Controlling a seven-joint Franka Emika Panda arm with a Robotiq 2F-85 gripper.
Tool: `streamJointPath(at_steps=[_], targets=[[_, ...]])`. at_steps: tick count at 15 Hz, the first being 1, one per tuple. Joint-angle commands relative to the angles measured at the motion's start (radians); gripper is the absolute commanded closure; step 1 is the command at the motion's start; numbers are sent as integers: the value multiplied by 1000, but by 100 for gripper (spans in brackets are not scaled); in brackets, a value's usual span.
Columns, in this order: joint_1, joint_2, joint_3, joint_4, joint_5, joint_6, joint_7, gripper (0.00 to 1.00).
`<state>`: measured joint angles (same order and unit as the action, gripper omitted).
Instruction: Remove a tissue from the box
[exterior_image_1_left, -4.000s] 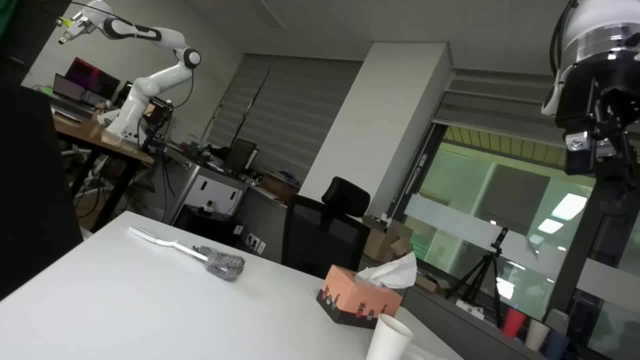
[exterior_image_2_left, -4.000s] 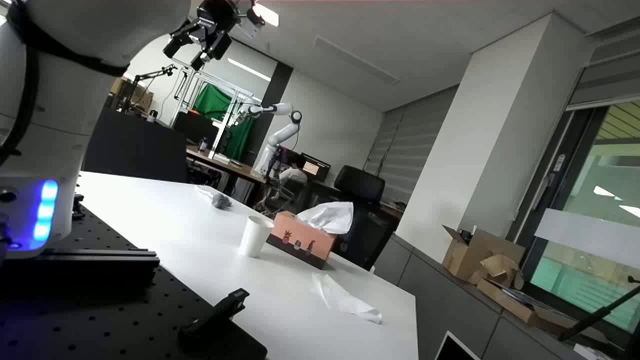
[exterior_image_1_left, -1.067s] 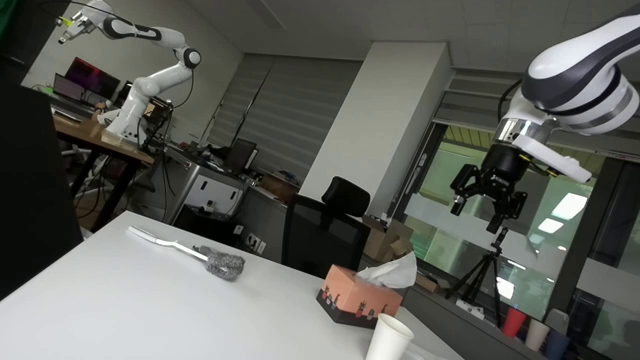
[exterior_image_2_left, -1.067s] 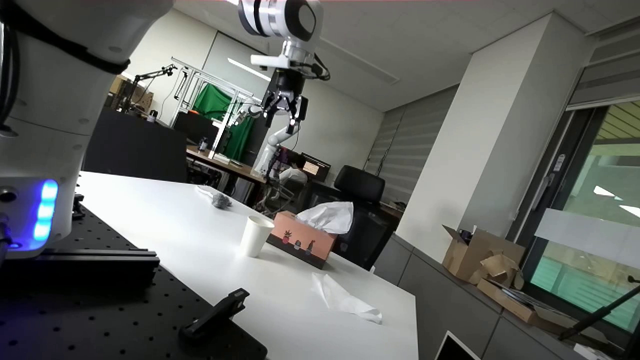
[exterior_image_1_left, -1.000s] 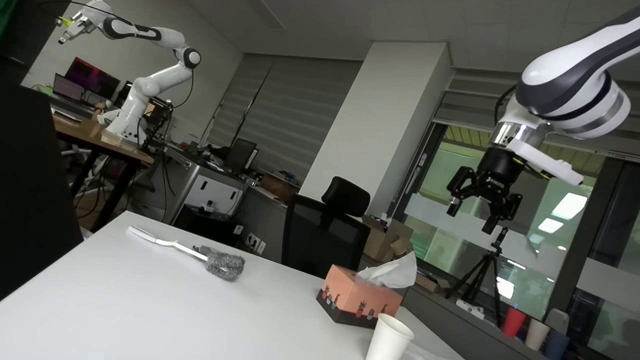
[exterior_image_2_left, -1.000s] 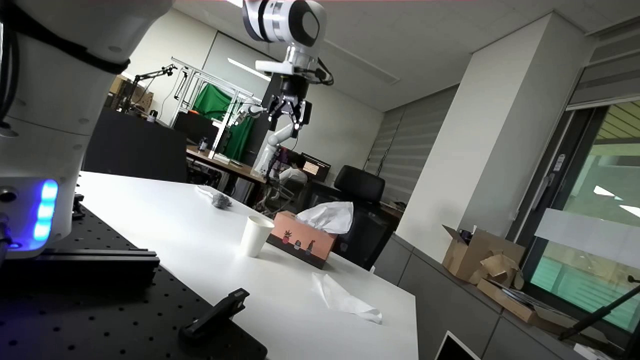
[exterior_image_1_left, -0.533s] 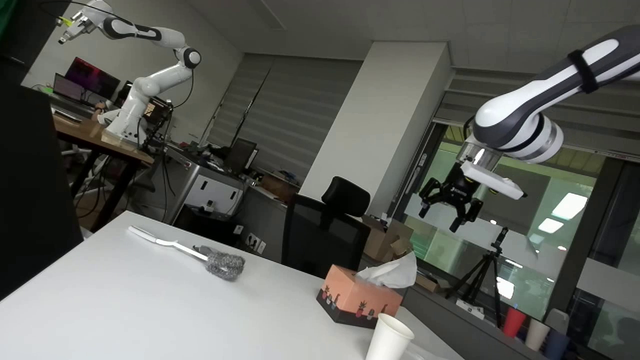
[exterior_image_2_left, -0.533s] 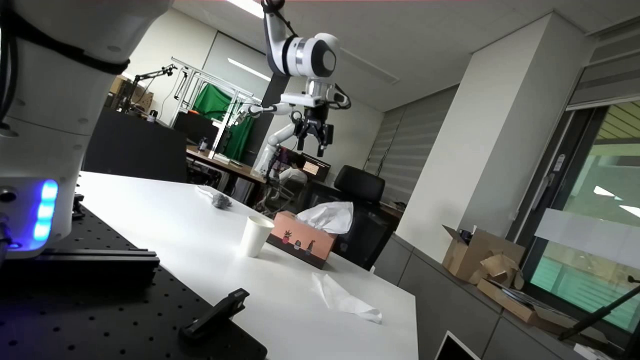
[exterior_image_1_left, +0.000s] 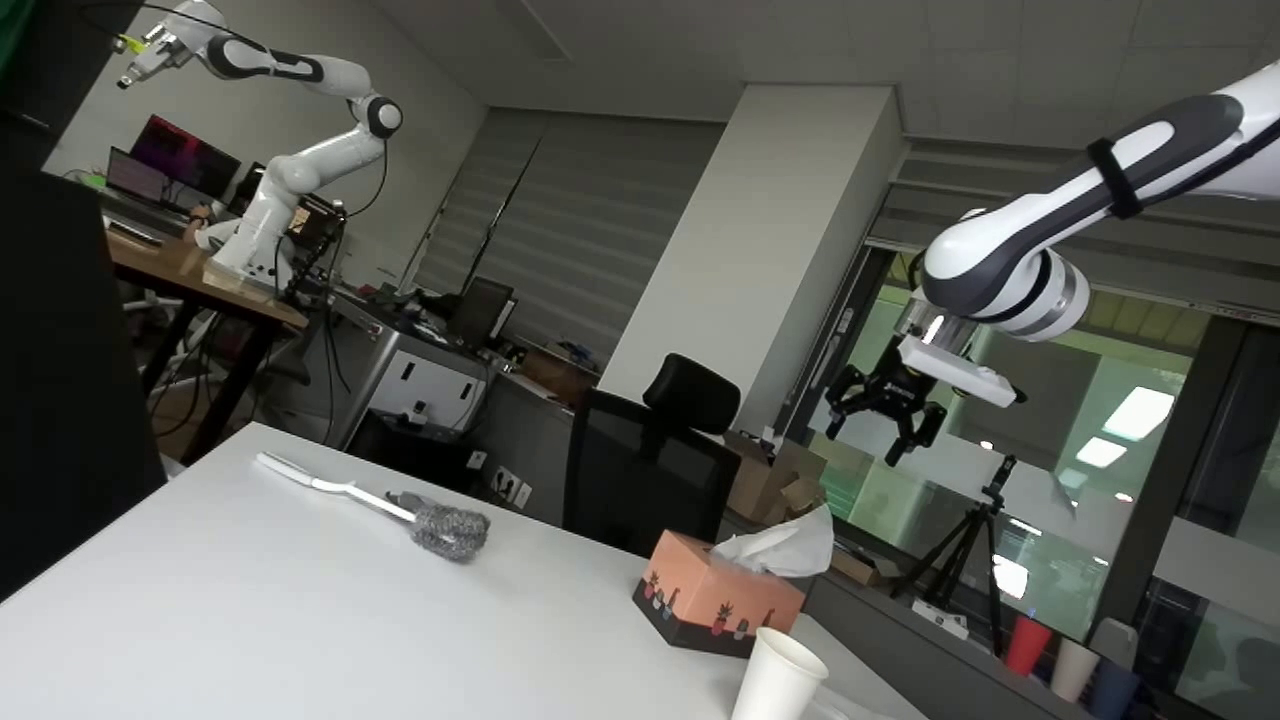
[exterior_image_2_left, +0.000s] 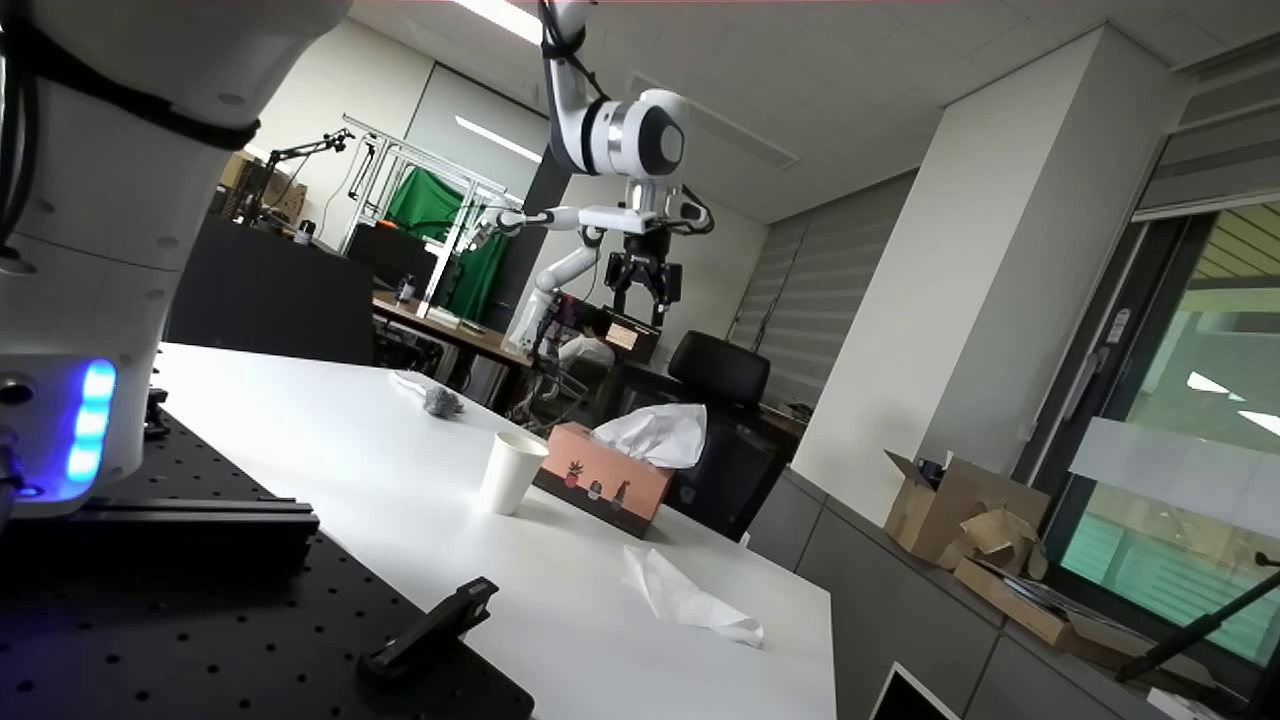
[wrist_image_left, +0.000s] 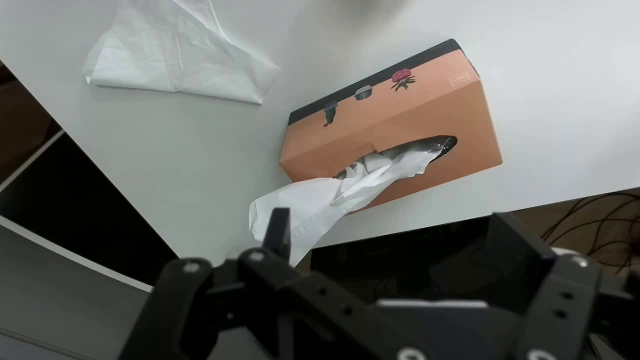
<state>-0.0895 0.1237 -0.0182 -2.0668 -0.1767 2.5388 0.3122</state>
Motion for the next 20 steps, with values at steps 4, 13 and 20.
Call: streamJointPath(at_steps=[4, 13, 20], targets=[[24, -2, -26, 0, 7, -1, -7, 0], [56, 204, -80, 182, -18, 50, 51, 0], [190, 411, -261, 385, -68, 111, 348, 0]])
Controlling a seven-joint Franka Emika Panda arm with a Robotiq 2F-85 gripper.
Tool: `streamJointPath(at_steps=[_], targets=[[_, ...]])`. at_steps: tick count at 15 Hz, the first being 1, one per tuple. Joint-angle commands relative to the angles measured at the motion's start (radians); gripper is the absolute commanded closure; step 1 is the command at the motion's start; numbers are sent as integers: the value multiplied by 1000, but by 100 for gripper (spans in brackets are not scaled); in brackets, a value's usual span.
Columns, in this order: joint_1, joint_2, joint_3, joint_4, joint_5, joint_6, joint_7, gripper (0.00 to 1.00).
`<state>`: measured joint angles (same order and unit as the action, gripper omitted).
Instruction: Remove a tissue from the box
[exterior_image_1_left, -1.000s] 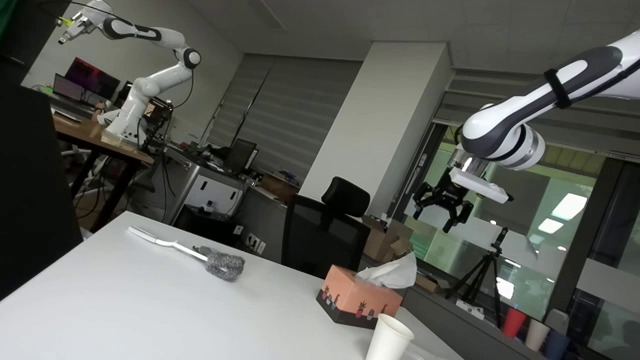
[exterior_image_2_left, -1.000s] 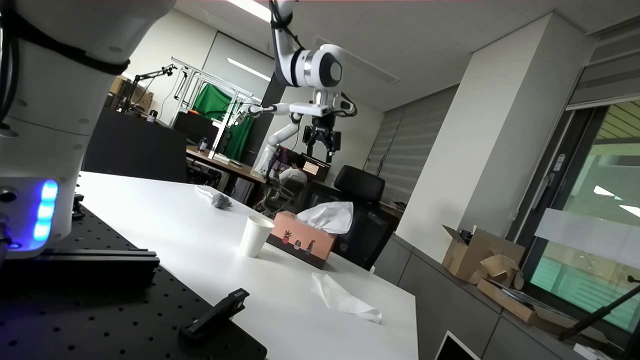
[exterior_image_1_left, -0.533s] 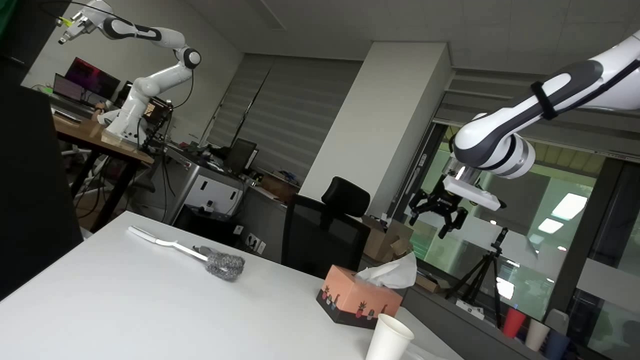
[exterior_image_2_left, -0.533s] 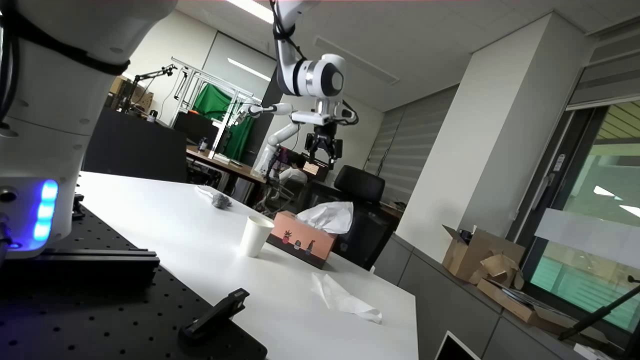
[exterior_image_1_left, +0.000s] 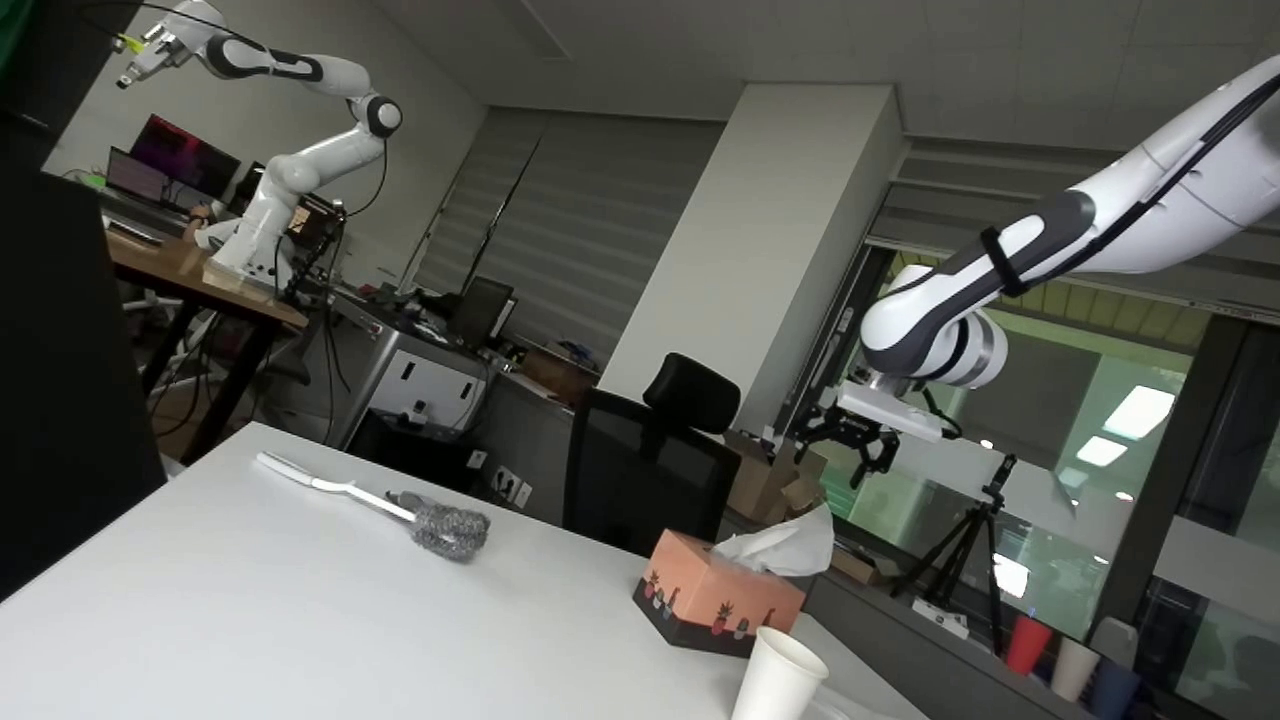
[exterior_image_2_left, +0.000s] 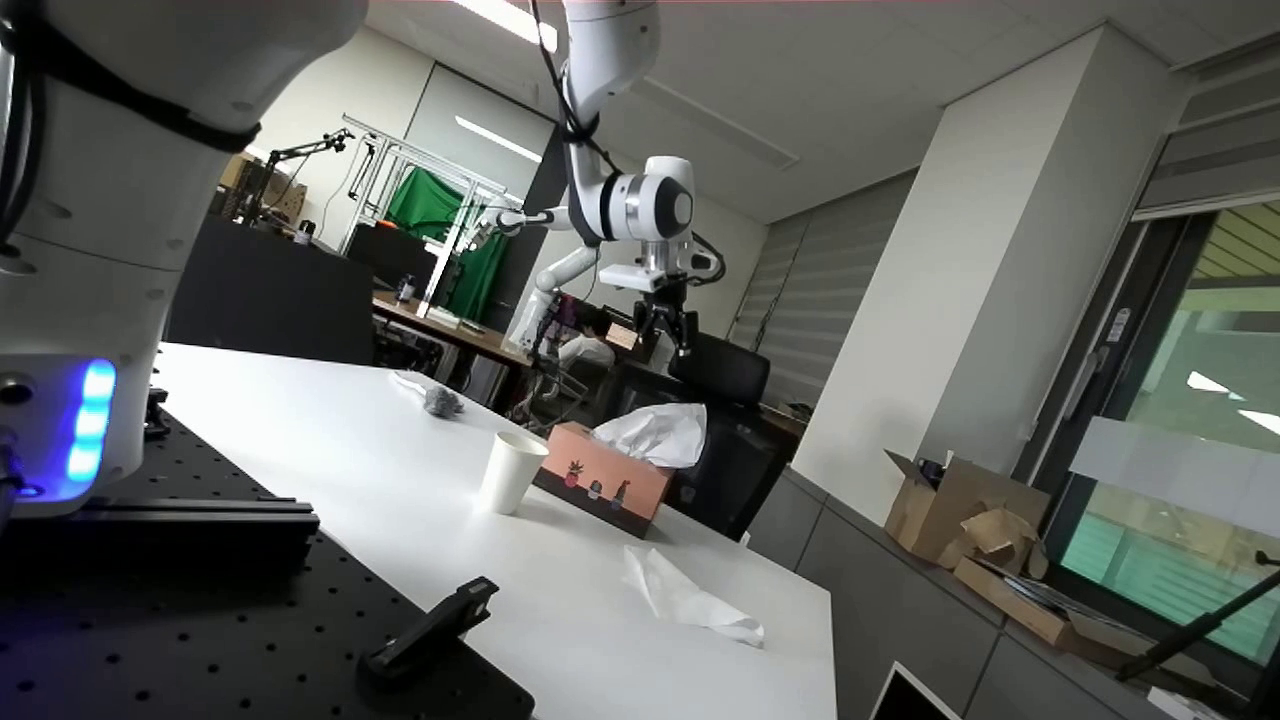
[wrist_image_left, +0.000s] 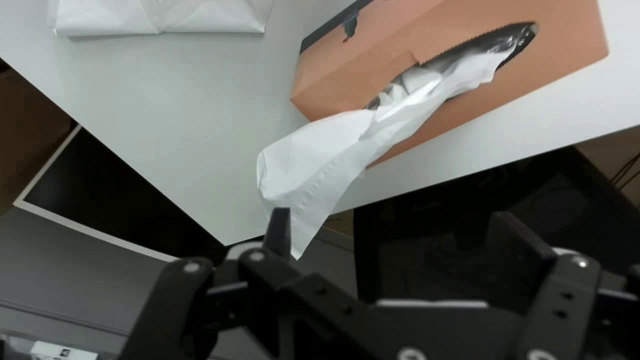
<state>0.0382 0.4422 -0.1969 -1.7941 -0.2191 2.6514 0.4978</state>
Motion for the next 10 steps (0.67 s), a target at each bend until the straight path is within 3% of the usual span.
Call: streamJointPath(at_steps=[1, 6, 10], targets=[[84, 119, -110, 139, -20, -14, 212, 0], [139, 237, -188, 260, -16, -156, 427, 0], [110, 296, -161, 357, -7, -341, 481, 0]])
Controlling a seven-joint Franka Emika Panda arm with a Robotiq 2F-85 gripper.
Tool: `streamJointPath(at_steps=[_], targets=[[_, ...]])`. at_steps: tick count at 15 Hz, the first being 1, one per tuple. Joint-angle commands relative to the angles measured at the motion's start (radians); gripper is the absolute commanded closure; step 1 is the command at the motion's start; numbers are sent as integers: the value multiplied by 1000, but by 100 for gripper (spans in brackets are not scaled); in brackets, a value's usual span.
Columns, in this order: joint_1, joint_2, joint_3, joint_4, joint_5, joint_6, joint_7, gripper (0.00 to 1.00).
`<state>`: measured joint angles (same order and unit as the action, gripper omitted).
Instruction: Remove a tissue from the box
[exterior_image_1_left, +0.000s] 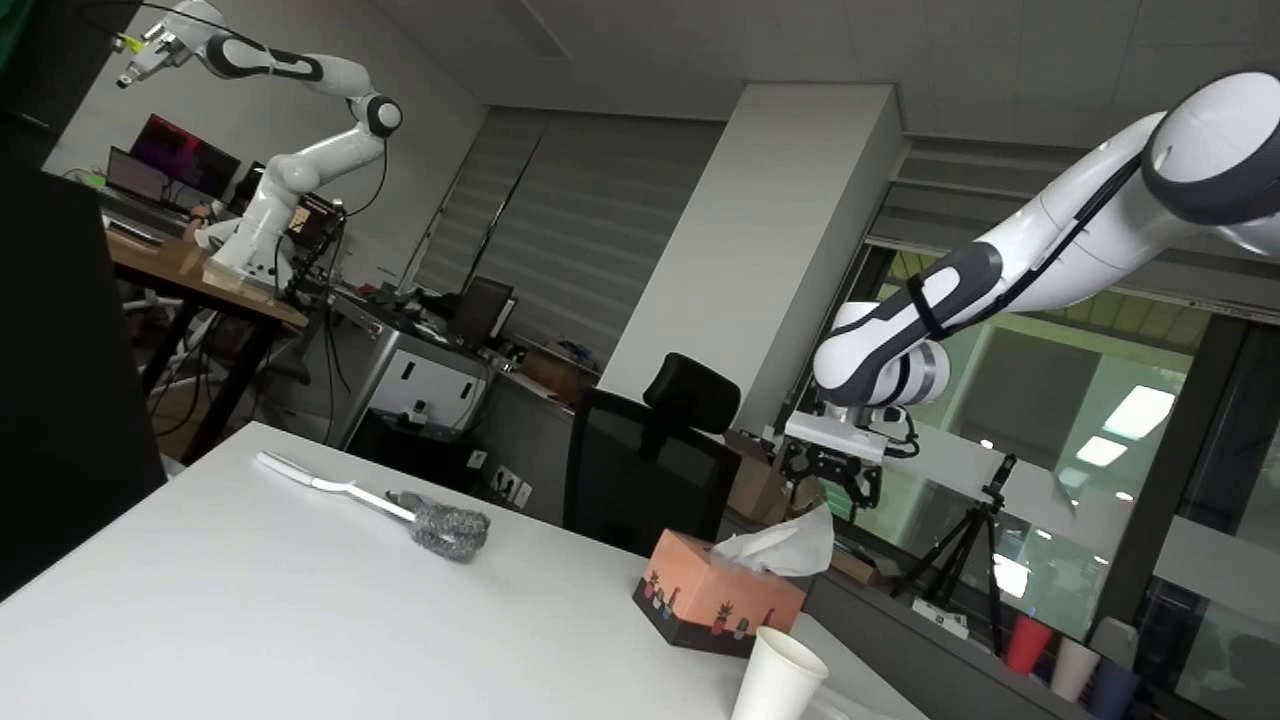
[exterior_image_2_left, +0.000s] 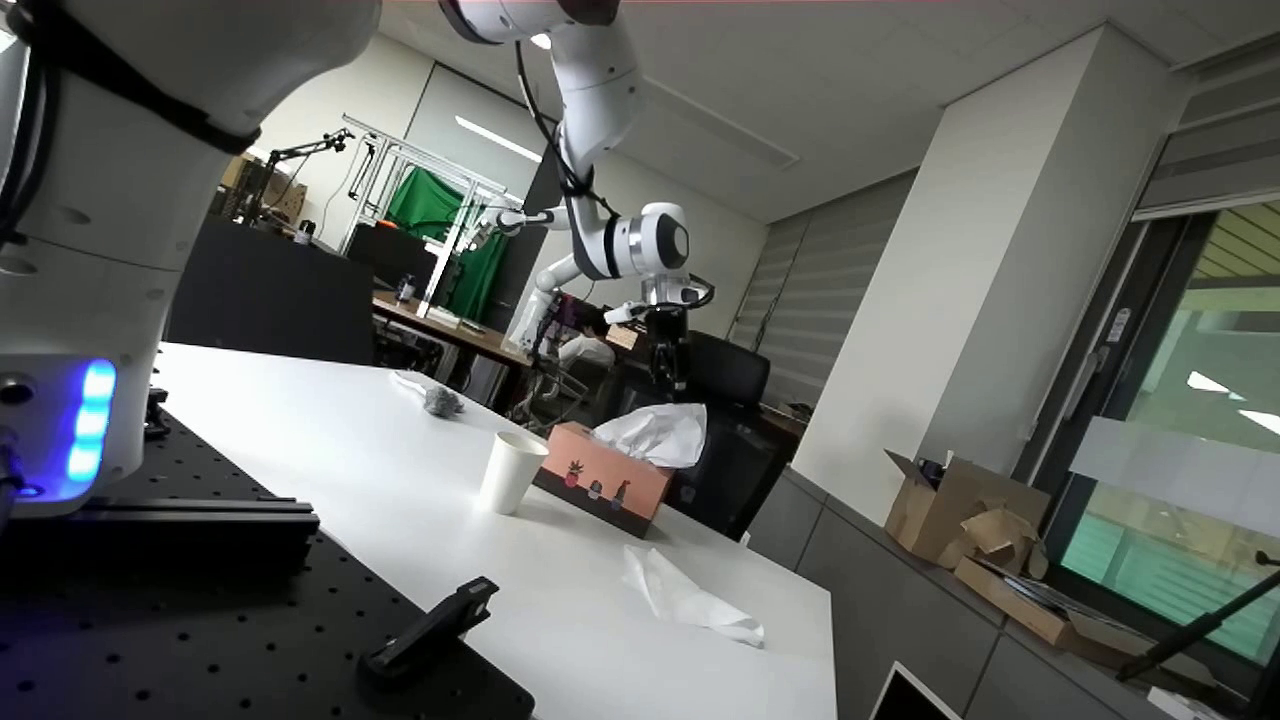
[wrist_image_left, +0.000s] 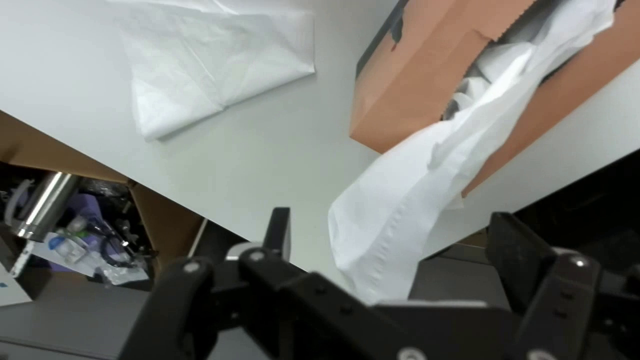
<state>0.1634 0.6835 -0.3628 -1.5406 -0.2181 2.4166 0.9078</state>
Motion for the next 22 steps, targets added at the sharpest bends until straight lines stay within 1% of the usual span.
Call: streamJointPath(at_steps=[1, 2, 3, 4, 5, 8, 10, 14, 15, 16, 22], targets=[[-22, 65, 12, 121, -8, -128, 80, 0], [-26, 75, 17, 138, -10, -148, 82, 0], [-30, 84, 21, 150, -13, -155, 84, 25], [-31, 92, 21, 162, -17, -162, 84, 25], [-33, 98, 22, 170, -18, -163, 86, 32], [-36, 110, 26, 188, -17, -152, 89, 55], [-38, 113, 29, 195, -16, -147, 90, 68], [-56, 109, 50, 206, 0, -153, 63, 95], [-61, 108, 57, 209, 3, -155, 58, 99], [-65, 107, 61, 211, 5, -156, 56, 100], [-95, 73, 95, 237, 16, -176, 1, 100]])
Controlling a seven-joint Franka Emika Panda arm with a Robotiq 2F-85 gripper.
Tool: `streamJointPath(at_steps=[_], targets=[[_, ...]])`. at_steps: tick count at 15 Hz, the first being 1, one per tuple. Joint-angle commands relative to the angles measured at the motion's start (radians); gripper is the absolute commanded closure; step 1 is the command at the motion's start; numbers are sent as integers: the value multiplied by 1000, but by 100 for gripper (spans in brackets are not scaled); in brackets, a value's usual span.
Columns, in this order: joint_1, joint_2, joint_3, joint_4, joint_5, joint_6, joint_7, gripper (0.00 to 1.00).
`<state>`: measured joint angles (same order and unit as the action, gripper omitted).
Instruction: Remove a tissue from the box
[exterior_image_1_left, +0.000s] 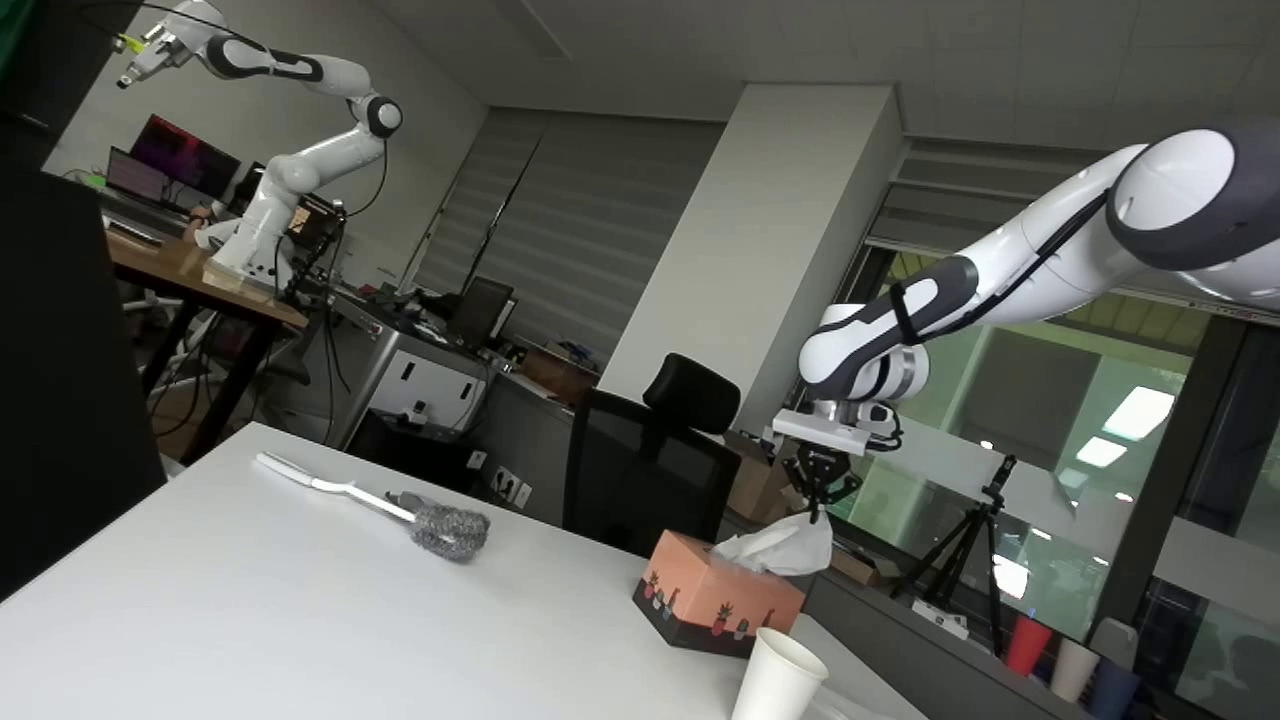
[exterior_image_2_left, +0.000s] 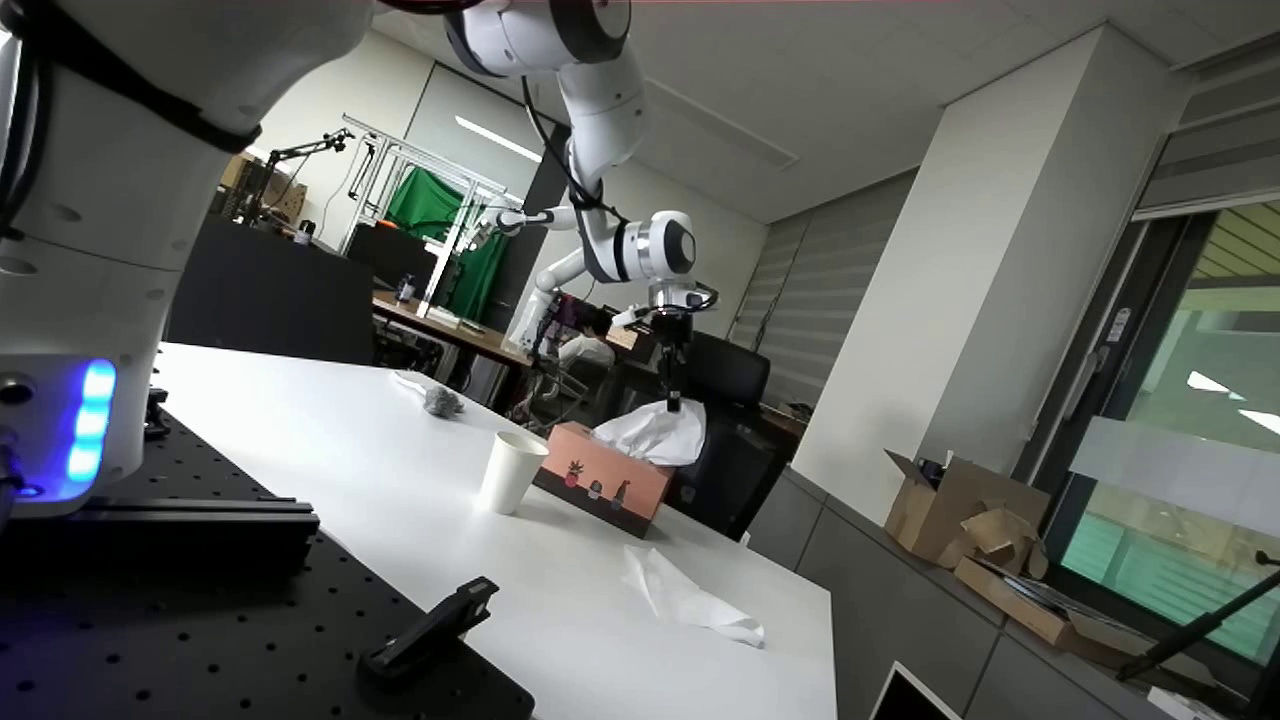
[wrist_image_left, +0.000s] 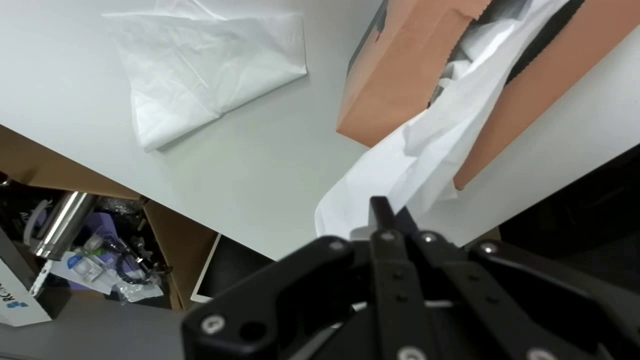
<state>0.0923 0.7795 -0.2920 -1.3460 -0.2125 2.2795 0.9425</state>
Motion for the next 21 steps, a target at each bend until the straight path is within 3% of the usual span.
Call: streamJointPath(at_steps=[1, 7, 12, 15, 21], targets=[[-20, -30, 16, 57, -3, -40, -35, 100], [-23, -118, 6, 135, -33, -110, -100, 100], [-40, -216, -13, 105, -116, -139, -155, 100], [-97, -223, -2, 90, -106, -197, -256, 100], [-246, -148, 43, 51, -39, -255, -638, 100]])
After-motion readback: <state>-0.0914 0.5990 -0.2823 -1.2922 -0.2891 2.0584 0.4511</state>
